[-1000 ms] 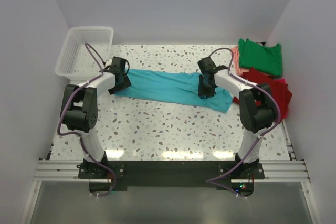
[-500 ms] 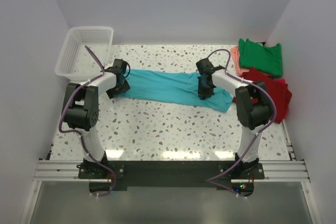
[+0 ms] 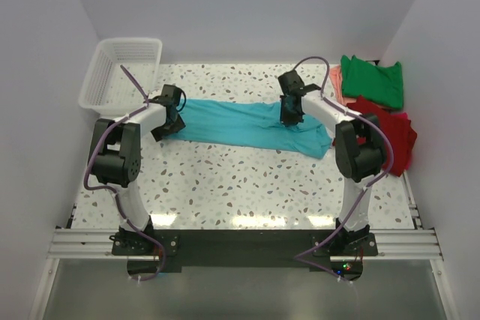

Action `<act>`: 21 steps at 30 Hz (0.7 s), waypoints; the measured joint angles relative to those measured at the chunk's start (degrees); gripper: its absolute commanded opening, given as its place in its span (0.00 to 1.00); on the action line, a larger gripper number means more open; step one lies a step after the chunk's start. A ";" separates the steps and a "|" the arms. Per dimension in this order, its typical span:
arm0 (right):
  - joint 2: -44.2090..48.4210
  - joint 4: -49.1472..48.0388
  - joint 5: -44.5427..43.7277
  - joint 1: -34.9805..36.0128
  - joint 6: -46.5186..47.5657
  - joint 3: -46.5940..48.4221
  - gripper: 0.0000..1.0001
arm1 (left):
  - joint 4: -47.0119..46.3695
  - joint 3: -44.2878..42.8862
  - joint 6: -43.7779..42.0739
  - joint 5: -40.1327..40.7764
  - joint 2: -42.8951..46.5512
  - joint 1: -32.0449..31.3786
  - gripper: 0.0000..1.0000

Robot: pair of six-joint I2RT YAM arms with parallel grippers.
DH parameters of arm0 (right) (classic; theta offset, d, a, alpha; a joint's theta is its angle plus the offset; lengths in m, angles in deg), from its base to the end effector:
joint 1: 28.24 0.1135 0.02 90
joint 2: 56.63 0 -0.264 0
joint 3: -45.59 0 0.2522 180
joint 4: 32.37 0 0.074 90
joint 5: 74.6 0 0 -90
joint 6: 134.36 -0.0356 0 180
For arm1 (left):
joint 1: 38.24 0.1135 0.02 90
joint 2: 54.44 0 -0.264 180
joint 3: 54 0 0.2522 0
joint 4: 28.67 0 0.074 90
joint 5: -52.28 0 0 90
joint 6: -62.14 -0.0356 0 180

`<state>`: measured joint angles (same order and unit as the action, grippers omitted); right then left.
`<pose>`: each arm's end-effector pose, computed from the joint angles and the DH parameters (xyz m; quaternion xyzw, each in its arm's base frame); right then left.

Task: Fold and stack the t-shirts
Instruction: Fold the tshirt

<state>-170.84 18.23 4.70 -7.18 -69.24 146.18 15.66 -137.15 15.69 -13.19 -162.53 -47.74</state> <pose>0.3950 0.1450 0.1968 0.0531 0.9693 0.0030 0.2400 0.3657 -0.0462 0.1586 -0.3180 0.9079 0.1085 0.2506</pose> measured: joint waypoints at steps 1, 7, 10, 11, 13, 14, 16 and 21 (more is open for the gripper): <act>0.00 0.00 -0.22 0.00 0.15 0.48 0.00 | 0.02 0.00 0.02 0.00 0.00 0.00 0.70; -3.10 0.09 -1.86 0.00 1.70 6.62 0.00 | -0.07 0.17 0.28 -0.02 0.11 0.00 0.70; -6.56 -0.04 -2.91 -0.02 2.58 11.19 0.00 | -0.13 0.48 0.33 0.07 0.33 0.00 0.70; -7.67 -0.07 -3.32 -0.02 3.02 12.68 0.00 | -0.15 0.63 0.33 0.15 0.44 0.00 0.70; -9.64 -0.33 -3.82 -0.02 3.72 14.95 0.00 | -0.15 1.03 0.33 0.35 0.74 0.00 0.70; -10.40 -0.20 -3.98 -0.02 4.04 15.91 0.10 | -0.13 1.22 0.33 0.42 0.87 0.00 0.70; -11.74 0.35 -4.39 0.00 4.57 17.84 0.25 | -0.17 1.57 0.33 0.44 1.16 0.00 0.70; -10.80 1.25 -4.70 -0.02 4.92 16.92 0.40 | -0.11 2.16 0.31 0.50 1.62 0.00 0.70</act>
<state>-181.64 19.48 0.00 -7.21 -64.32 163.10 15.55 -134.98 15.99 -12.69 -160.91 -47.74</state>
